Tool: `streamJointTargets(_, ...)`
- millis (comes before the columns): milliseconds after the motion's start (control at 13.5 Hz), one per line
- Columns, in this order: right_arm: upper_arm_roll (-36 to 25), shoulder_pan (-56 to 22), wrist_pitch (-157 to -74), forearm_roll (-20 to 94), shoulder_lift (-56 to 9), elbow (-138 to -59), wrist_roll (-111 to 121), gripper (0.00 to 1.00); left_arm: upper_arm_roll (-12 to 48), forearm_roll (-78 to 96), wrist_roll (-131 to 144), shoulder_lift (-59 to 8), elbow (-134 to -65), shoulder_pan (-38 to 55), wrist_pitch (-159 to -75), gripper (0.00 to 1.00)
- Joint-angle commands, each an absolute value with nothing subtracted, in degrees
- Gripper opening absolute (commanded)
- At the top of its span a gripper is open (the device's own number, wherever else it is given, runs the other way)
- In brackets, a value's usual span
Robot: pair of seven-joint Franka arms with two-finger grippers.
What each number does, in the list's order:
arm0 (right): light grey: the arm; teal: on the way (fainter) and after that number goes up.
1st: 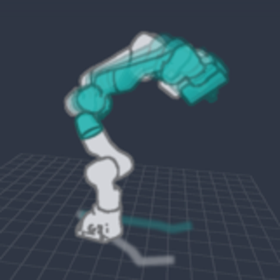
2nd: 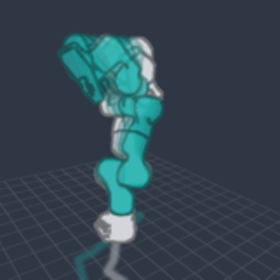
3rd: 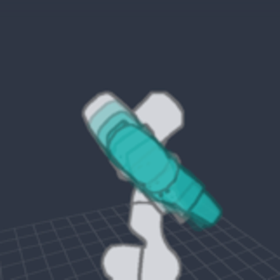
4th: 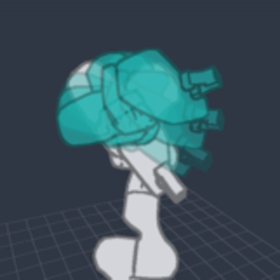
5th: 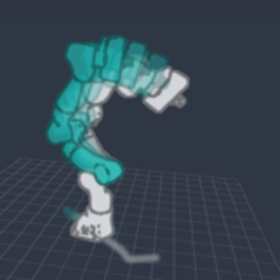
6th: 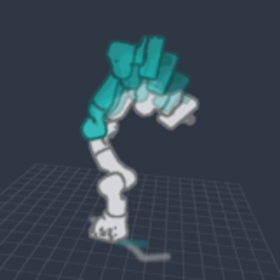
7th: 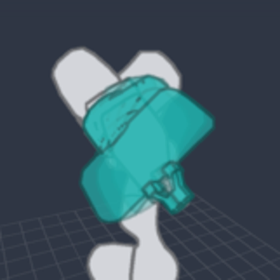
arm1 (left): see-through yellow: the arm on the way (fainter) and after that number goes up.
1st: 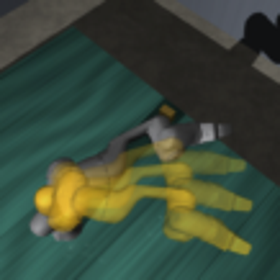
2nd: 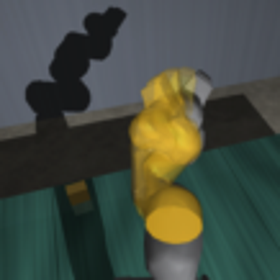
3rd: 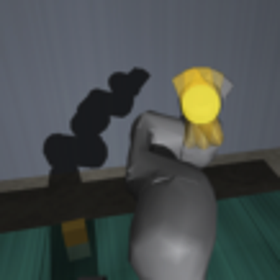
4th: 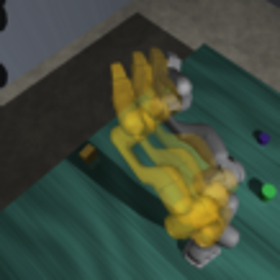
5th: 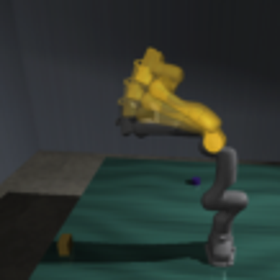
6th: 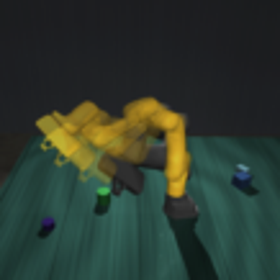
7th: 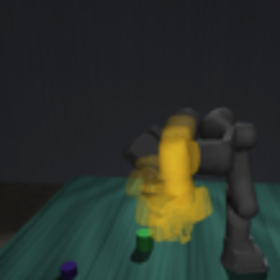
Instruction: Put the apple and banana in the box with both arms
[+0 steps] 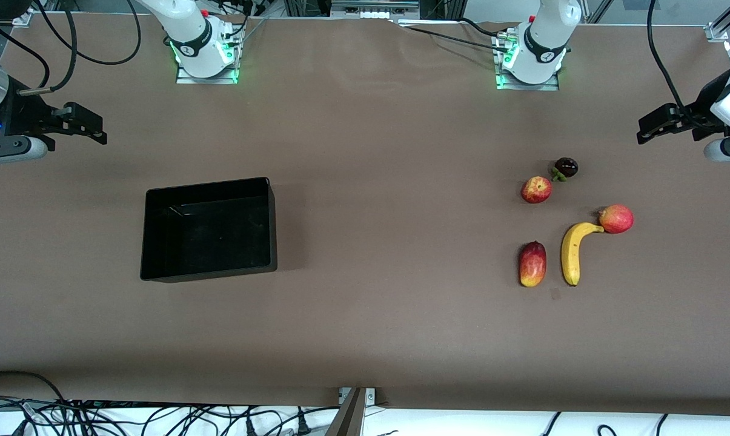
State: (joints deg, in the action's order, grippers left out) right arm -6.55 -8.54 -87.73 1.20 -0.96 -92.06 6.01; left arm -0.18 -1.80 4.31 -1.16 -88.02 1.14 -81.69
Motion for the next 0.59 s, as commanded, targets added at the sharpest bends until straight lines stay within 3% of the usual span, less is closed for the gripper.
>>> streamJointTargets(0, -5.54, -7.56, -87.37, 0.61, -0.97, -90.97, 6.77, 1.0, 0.17, -2.64, 4.57, -1.14, -86.75, 1.14, -79.98, 1.0)
streamJointTargets(370, -5.71, -7.21, -87.89, 0.35, -1.93, -90.7, 8.78, 1.0, -0.44, -2.64, 4.4, -1.05, -86.75, 1.05, -79.72, 1.0)
streamJointTargets(519, -5.97, -7.03, -89.72, 0.09, -5.52, -92.45, 10.46, 1.0, -0.53, -2.55, 4.48, -1.05, -86.75, 0.97, -79.8, 1.0)
